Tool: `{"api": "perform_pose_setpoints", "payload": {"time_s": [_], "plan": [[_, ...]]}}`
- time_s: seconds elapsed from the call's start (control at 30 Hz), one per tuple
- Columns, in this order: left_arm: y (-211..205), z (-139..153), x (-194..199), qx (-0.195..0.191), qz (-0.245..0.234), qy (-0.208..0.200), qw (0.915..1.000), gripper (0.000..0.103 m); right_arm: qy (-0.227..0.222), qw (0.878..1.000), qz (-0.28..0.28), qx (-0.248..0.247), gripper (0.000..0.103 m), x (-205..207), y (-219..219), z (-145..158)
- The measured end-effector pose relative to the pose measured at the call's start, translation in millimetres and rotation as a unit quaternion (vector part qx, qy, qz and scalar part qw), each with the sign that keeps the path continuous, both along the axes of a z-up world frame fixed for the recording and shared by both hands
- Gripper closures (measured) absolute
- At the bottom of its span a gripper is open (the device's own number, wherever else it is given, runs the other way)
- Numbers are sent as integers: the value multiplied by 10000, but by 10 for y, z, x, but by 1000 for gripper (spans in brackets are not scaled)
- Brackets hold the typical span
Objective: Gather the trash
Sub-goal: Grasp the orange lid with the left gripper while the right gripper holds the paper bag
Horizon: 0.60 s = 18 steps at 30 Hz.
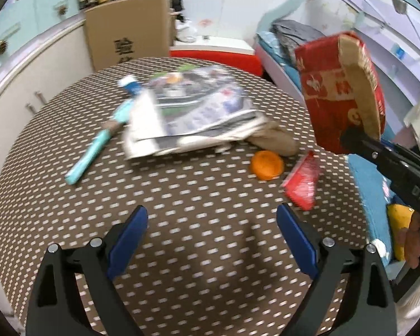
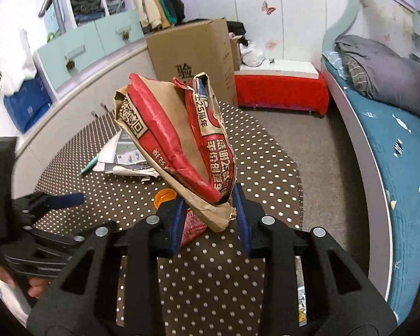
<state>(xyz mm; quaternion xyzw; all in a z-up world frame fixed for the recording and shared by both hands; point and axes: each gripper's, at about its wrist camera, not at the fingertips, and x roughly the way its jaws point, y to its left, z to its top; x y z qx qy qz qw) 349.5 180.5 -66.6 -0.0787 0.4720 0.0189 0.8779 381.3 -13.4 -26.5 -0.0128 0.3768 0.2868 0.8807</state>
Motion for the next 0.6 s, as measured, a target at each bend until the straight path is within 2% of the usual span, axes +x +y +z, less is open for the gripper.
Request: {"api": "perform_pose_setpoints", "payload": {"time_s": [0.13, 0.23, 0.27, 0.37, 0.43, 0.47, 0.53, 0.57, 0.6], "plan": [[-155, -30, 191, -271, -335, 2, 9991, 12, -12, 9997, -215, 102, 71, -47, -185, 58], [-196, -80, 334, -423, -372, 52, 9984, 13, 14, 9994, -316, 133, 71, -56, -289, 33], [-200, -81, 380, -463, -359, 19, 9983, 17, 2, 9993, -369, 89, 71, -63, -321, 14], [-217, -100, 525, -210, -283, -145, 9993, 28, 169, 9988, -439, 161, 71, -57, -441, -61], [-243, -189, 634, -89, -304, 57, 9995, 35, 214, 9985, -491, 151, 71, -72, -479, -90], [-251, -194, 650, -29, -320, 11, 9995, 37, 205, 9984, -512, 132, 71, -79, -501, -104], [-304, -188, 673, 86, -441, -161, 9989, 48, 252, 9983, -509, 132, 71, -81, -530, -136], [-323, -199, 685, 124, -454, -133, 9988, 61, 329, 9980, -515, 132, 71, -80, -552, -169], [-351, -209, 679, 336, -419, -164, 9984, 71, 379, 9976, -565, 94, 71, -78, -562, -192]]}}
